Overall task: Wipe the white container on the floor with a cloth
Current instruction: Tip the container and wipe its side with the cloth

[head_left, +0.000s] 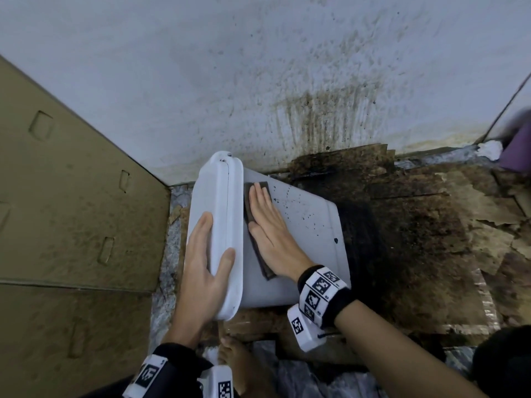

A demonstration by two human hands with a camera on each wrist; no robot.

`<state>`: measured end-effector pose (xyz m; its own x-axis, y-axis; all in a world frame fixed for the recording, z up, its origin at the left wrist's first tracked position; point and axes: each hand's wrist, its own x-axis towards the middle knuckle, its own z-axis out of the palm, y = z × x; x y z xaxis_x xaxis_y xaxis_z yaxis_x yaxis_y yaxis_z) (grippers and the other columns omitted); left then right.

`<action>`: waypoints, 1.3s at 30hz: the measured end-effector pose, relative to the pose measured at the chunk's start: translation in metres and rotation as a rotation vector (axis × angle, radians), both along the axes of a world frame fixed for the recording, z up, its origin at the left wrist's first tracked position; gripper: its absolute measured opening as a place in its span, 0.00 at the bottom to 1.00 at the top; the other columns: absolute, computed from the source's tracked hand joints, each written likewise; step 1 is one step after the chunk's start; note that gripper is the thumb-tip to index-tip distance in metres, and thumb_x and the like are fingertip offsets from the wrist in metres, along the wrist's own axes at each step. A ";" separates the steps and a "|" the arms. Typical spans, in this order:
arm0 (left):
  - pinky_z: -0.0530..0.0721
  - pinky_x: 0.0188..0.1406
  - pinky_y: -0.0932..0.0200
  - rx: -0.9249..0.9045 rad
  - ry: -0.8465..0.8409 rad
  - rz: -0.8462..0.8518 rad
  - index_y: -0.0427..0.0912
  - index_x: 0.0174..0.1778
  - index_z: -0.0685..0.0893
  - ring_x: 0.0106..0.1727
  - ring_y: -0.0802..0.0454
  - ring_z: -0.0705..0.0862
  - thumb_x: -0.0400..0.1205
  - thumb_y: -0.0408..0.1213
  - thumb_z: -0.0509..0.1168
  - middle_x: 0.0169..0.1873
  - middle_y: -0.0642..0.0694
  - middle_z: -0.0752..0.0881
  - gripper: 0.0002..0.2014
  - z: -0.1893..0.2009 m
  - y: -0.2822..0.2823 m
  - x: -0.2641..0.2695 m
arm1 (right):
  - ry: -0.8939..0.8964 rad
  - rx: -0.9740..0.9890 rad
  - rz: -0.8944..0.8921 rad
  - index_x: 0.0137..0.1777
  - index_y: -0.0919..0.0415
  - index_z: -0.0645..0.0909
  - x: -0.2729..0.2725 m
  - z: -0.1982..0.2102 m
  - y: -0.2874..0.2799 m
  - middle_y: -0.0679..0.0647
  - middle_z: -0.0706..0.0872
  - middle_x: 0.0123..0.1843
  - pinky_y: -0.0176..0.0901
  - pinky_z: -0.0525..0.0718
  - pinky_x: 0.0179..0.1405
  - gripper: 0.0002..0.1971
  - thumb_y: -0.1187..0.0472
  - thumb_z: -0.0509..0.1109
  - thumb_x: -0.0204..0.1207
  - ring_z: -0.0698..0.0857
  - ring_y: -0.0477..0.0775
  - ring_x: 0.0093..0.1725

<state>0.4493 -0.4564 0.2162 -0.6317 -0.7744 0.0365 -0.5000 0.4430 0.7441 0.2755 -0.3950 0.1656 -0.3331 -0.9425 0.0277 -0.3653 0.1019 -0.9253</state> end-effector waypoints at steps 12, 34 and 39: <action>0.66 0.89 0.36 0.045 0.061 0.015 0.60 0.90 0.62 0.90 0.63 0.61 0.84 0.61 0.61 0.90 0.64 0.62 0.36 0.003 -0.002 0.001 | -0.107 0.302 -0.284 0.89 0.58 0.32 -0.051 -0.057 0.008 0.46 0.29 0.89 0.57 0.37 0.90 0.31 0.61 0.44 0.92 0.29 0.45 0.87; 0.66 0.90 0.42 0.058 0.033 -0.009 0.53 0.92 0.62 0.90 0.63 0.61 0.86 0.56 0.63 0.90 0.60 0.63 0.37 0.009 0.000 -0.003 | -0.072 0.101 -0.051 0.90 0.50 0.33 -0.030 -0.020 -0.001 0.41 0.30 0.89 0.43 0.33 0.88 0.32 0.60 0.46 0.92 0.30 0.40 0.88; 0.66 0.90 0.38 0.070 0.022 -0.001 0.54 0.92 0.62 0.90 0.62 0.61 0.87 0.55 0.63 0.90 0.62 0.62 0.36 0.010 -0.002 -0.002 | 0.069 0.119 -0.009 0.89 0.43 0.33 -0.049 -0.045 0.010 0.36 0.30 0.89 0.46 0.38 0.90 0.31 0.56 0.44 0.93 0.31 0.35 0.87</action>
<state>0.4477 -0.4580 0.2258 -0.6322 -0.7748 -0.0037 -0.4828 0.3902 0.7840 0.2263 -0.3850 0.1208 -0.3425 -0.9375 -0.0609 -0.4266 0.2129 -0.8790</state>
